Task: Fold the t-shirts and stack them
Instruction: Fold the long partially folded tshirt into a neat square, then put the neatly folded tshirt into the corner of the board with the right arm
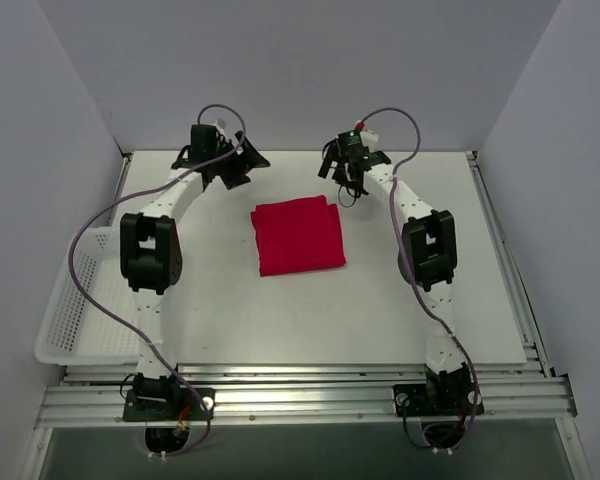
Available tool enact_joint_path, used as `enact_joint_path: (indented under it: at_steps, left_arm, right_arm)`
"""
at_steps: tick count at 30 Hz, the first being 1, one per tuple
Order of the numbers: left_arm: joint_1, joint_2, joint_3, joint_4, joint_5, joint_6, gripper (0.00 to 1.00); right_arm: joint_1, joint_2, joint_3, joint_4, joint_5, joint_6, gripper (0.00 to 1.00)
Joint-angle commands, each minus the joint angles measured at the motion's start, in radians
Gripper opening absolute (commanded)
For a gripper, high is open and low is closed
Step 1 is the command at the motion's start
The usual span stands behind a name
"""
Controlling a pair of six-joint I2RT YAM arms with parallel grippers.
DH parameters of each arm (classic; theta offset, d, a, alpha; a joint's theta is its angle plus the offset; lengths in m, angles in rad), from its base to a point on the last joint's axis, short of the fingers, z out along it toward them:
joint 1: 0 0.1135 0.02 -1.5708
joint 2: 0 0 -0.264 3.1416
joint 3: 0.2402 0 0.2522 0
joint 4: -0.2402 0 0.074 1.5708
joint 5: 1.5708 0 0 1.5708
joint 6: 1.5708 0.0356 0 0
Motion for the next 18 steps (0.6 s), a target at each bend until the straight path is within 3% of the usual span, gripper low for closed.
enact_joint_path:
  at_steps: [1,10,18]
  left_arm:
    - [0.094,0.062,0.151,-0.116,0.143,-0.022,0.94]
    - [0.143,-0.162,-0.074,-0.016,0.074,-0.017,0.94]
    - [0.121,-0.370,-0.379,0.088,-0.005,-0.011,0.94]
  right_arm:
    - [-0.049,-0.034,0.115,-0.205,0.052,-0.042,1.00]
    - [-0.107,-0.418,-0.379,0.031,0.032,-0.024,1.00]
    - [-0.106,-0.602,-0.819,0.250,-0.209,0.039,1.00]
